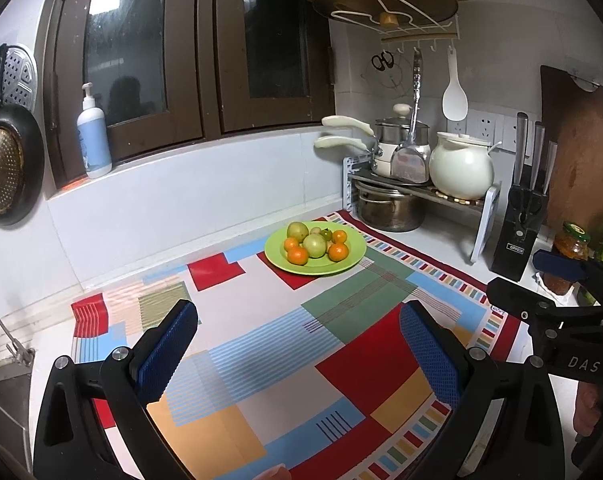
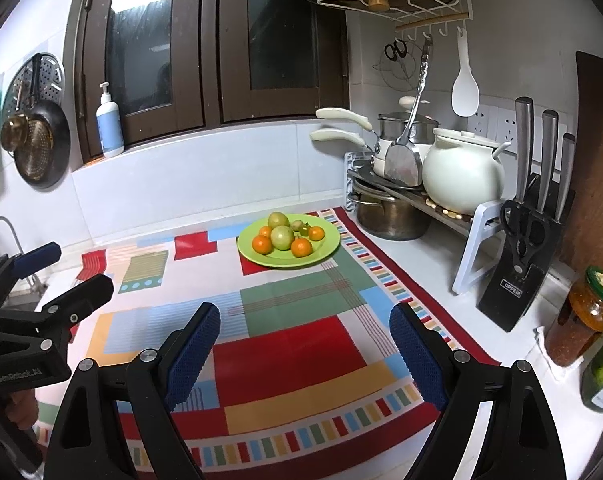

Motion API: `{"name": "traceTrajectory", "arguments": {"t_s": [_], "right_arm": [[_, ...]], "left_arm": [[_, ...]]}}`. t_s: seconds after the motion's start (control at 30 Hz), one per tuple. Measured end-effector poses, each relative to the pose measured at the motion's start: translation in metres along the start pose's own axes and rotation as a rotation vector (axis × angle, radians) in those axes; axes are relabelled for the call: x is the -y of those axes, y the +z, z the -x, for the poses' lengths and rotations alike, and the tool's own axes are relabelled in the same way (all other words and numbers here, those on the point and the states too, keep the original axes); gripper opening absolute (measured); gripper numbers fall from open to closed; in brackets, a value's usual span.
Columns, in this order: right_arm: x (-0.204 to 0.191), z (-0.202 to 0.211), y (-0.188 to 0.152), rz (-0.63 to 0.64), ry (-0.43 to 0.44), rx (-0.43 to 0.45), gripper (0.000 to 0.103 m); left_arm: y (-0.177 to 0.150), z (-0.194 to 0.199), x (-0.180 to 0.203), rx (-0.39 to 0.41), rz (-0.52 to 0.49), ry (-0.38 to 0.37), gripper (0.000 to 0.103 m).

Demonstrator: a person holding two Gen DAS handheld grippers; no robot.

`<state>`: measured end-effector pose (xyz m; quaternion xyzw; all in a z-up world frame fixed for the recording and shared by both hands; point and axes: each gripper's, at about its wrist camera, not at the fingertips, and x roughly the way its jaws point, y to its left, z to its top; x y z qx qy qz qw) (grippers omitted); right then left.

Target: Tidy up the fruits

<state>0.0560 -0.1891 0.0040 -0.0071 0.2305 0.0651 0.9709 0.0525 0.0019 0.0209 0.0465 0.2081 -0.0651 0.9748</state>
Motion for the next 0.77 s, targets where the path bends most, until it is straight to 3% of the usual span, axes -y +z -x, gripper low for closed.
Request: {"name": "traceTrajectory", "arguments": {"t_s": [0.77], "right_arm": [[-0.0026,-0.0022,-0.0042,-0.013,-0.019,-0.008,0.087]], "left_arm": [[-0.0022,-0.0019,0.0026,0.02,-0.027,-0.017,0.103]]}}
